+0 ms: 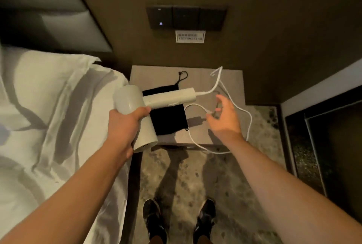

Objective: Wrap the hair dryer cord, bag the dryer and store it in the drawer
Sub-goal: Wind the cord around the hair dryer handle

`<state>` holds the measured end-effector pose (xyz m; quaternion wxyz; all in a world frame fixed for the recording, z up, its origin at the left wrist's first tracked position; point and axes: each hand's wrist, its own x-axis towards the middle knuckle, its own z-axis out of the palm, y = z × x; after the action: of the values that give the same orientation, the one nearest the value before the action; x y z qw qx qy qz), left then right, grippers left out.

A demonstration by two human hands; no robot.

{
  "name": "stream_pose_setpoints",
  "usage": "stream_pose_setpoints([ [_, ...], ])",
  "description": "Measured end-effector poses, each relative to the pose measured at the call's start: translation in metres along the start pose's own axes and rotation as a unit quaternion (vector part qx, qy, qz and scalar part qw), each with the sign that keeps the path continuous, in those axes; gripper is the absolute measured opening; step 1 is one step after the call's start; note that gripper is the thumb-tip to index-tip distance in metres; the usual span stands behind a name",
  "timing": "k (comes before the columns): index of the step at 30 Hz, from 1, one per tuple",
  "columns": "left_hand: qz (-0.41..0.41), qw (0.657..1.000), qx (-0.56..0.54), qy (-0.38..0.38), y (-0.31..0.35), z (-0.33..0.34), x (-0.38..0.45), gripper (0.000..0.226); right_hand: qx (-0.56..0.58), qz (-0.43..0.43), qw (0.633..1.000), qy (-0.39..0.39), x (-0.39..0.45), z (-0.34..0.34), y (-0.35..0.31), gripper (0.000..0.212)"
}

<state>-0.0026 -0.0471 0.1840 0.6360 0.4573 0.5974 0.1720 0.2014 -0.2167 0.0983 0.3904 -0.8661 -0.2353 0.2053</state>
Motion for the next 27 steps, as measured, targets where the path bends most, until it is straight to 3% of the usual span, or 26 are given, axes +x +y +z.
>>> stream_pose_setpoints([
  [5,0.033,0.999,0.039,-0.019,0.024,-0.021,-0.082,0.089,0.033,-0.124,0.990,0.053,-0.048,-0.071,-0.059,0.069],
  [7,0.036,0.999,0.019,-0.035,0.024,-0.029,-0.111,0.084,-0.004,-0.155,0.985,0.081,-0.067,-0.094,-0.071,0.056],
  [11,0.034,0.996,-0.023,-0.074,0.026,-0.046,-0.159,0.077,-0.043,-0.188,0.975,0.113,-0.104,-0.137,-0.097,0.027],
  [17,-0.033,0.971,-0.137,-0.196,0.041,-0.075,-0.207,0.088,-0.067,-0.230,0.961,0.138,-0.156,-0.186,-0.119,0.022],
  [20,-0.031,0.965,-0.144,-0.217,0.046,-0.084,-0.229,0.087,-0.106,-0.249,0.947,0.173,-0.175,-0.202,-0.123,0.016],
  [27,0.007,0.963,-0.151,-0.222,0.070,-0.085,-0.259,0.092,-0.013,-0.204,0.975,0.082,-0.195,-0.218,-0.128,0.005],
])
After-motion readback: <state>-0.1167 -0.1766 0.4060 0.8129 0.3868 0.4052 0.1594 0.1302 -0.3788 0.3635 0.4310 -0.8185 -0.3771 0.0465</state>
